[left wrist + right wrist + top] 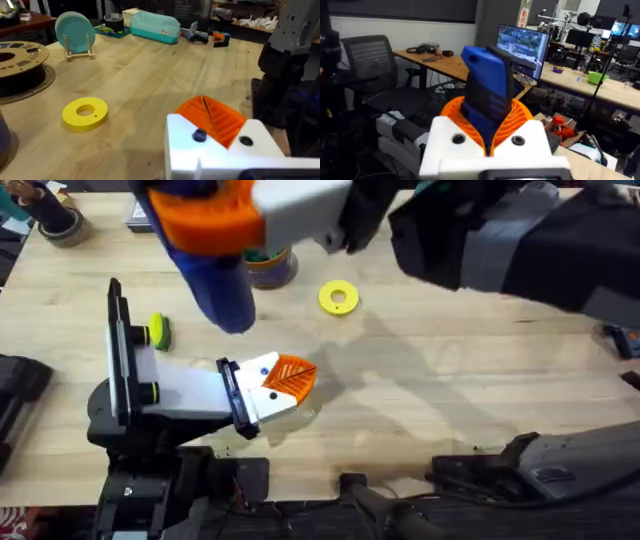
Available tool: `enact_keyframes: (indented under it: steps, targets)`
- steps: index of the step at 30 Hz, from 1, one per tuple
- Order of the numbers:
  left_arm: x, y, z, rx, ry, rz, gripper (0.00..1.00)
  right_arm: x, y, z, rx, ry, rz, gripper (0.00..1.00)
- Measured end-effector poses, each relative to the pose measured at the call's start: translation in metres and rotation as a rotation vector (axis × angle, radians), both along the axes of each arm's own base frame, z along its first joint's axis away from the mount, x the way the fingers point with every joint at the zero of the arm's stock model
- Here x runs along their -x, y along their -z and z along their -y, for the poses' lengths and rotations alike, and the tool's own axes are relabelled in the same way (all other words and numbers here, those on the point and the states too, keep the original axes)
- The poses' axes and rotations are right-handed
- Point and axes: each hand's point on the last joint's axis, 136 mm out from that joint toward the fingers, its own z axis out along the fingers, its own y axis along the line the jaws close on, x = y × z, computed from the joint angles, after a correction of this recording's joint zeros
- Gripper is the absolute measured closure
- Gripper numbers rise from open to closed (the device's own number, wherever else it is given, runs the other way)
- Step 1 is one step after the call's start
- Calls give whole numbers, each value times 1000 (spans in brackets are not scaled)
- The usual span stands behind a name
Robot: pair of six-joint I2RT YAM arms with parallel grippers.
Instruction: Pick up the gripper from the table and insert it into the empty holder that is missing its gripper. Then pick up a screw, insert it into the mounting hole, and use the screwdriver to tighten it. Finally, clean up the table by picking up the vegetable and placing it into the bucket.
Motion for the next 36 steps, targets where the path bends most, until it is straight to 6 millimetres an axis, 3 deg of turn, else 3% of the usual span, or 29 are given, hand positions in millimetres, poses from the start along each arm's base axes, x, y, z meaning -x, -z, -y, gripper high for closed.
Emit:
enact_keyframes:
  steps: [7,19,25,36]
  targets:
    - [0,0,0,0,0,0,998,3,-23,2,-25,-8,39,976]
    - [0,0,0,0,0,0,998,5,-21,3,-7,-24,50,976]
    - [0,0,0,0,0,1,998,7,-16,3,-6,-31,77,976]
    - [0,0,0,0,0,1,998,3,15,-1,33,-21,19,977]
